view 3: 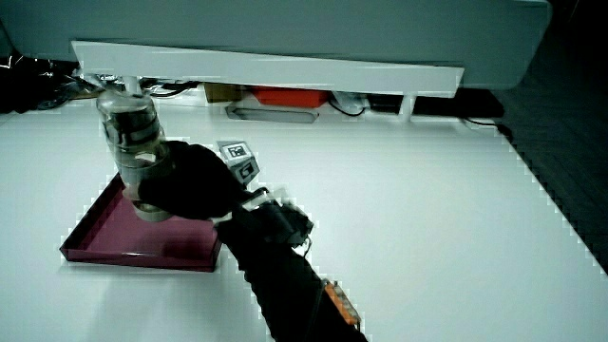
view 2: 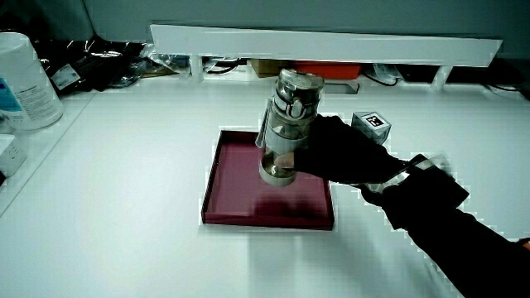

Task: Place bottle

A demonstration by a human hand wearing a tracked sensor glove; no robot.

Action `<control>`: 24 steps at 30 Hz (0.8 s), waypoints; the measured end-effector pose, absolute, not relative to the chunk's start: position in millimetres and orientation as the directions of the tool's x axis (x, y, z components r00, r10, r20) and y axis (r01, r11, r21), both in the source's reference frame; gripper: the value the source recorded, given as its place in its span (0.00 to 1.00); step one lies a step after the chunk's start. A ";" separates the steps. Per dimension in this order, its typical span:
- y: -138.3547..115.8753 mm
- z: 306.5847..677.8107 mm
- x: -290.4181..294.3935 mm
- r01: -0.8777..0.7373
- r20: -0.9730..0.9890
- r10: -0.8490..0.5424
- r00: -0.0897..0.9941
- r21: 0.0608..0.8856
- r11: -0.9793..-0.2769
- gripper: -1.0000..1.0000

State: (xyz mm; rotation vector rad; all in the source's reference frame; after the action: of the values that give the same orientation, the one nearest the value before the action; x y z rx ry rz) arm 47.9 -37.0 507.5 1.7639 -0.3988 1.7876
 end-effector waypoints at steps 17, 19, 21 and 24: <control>-23.5 561.4 52.5 -0.552 0.935 0.322 0.149 0.349 -0.757 0.50; -23.0 561.8 52.0 -0.549 0.930 0.328 0.167 0.364 -0.753 0.50; -22.9 561.4 51.3 -0.553 0.932 0.329 0.152 0.356 -0.753 0.50; -22.1 564.2 51.4 -0.549 0.932 0.328 0.153 0.356 -0.756 0.50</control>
State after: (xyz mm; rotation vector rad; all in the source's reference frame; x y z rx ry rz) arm 51.4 -22.1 564.2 1.7681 -0.2125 1.6805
